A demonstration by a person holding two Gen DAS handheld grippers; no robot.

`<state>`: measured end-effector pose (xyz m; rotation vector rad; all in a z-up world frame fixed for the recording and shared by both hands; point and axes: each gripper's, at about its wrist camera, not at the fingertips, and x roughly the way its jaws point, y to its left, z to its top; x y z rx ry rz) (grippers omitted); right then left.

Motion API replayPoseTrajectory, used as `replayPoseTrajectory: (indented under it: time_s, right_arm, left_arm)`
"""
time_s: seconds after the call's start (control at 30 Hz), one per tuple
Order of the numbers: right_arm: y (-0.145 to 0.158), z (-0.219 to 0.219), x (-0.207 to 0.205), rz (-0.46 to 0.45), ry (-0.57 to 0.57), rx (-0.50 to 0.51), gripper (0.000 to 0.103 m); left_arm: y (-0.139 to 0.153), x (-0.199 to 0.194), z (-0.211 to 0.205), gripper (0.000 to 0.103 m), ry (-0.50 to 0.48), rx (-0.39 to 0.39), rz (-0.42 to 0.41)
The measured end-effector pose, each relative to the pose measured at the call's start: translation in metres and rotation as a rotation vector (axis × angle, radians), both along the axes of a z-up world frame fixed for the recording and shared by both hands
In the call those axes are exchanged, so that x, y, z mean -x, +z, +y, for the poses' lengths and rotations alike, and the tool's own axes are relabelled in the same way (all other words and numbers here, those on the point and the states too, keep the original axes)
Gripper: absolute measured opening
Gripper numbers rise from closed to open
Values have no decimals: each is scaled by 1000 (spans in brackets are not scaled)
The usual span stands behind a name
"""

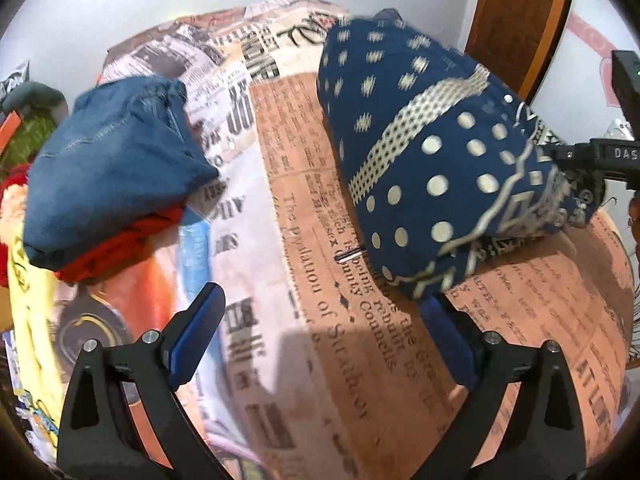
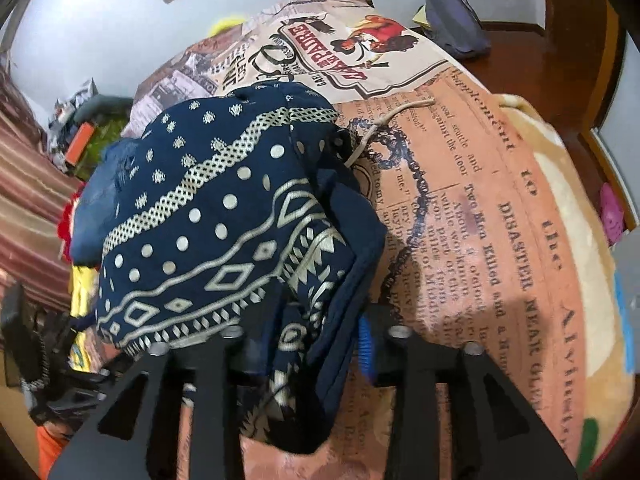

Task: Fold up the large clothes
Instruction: 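Lift the hoodie bundle with both tools and carry it toward the jeans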

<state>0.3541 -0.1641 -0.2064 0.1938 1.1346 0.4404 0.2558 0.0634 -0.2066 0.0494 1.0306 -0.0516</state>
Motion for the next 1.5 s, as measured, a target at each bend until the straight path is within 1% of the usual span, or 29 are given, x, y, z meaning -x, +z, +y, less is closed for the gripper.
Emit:
replayPoseTrajectory:
  time_s: [0.03,0.13,0.17,0.2,0.27,0.3,0.37,0.47,0.57,0.7,0.8,0.9,0.93,1.03,1.07,1.13,1.3,1.4,1.43,1.47,1.5]
  right_arm:
    - [0,0,2,-2,5,11,50]
    - [6,-13,3,-50,11,39,51]
    - [9,-16,3,-59,16,46,53]
    - [11,-17,2,-62,21,48,55]
    - [17,-22,-1,-74,18,23,64]
    - [21,-25,-3,-84,6,14,65]
    - [25,-27,-8,-93,-6,1,73]
    - [28,-29,-16,-96,-13,-28,75]
    - [24,-27,-28,-71,-10,-60,75]
    - [3,-23,-45,-1,9,-100,75]
    - [-15,-23,-55,63,10,-145,75]
    - [-29,-25,-61,127,14,-241,75]
    - [-31,-25,-63,143,20,-264,76]
    - [-42,-23,-70,183,47,-312,76]
    - [-46,-21,-72,194,57,-319,79]
    - [-52,-18,-76,213,67,-329,85]
    - [-63,-6,-88,259,115,-382,85]
    - [-67,2,-94,282,146,-402,85]
    - [-67,5,-94,289,149,-407,83]
    - [-66,7,-93,292,152,-416,79]
    - [-65,8,-92,292,151,-420,78]
  left_arm:
    - [5,2,2,98,0,-2,-10]
    - [26,5,6,98,8,-11,-67]
    - [32,6,6,98,9,-15,-89]
    - [39,5,7,98,11,-25,-113]
    - [52,1,6,98,15,-30,-145]
    - [56,-3,8,98,15,-23,-152]
    - [65,-16,8,98,14,13,-160]
    - [68,-33,6,98,18,61,-152]
    - [63,-54,5,98,21,122,-119]
    - [43,-83,4,98,9,251,-36]
    - [26,-100,8,98,-1,423,34]
    - [8,-117,13,98,10,551,95]
    - [2,-121,14,98,15,583,110]
    - [-17,-136,17,99,27,682,177]
    - [-23,-140,19,99,37,724,203]
    - [-30,-146,20,100,44,762,224]
    - [-39,-155,21,100,47,805,249]
    - [-46,-159,25,99,59,843,270]
    - [-47,-159,25,99,60,850,266]
    - [-46,-158,26,95,59,852,258]
    - [-45,-156,28,94,58,852,253]
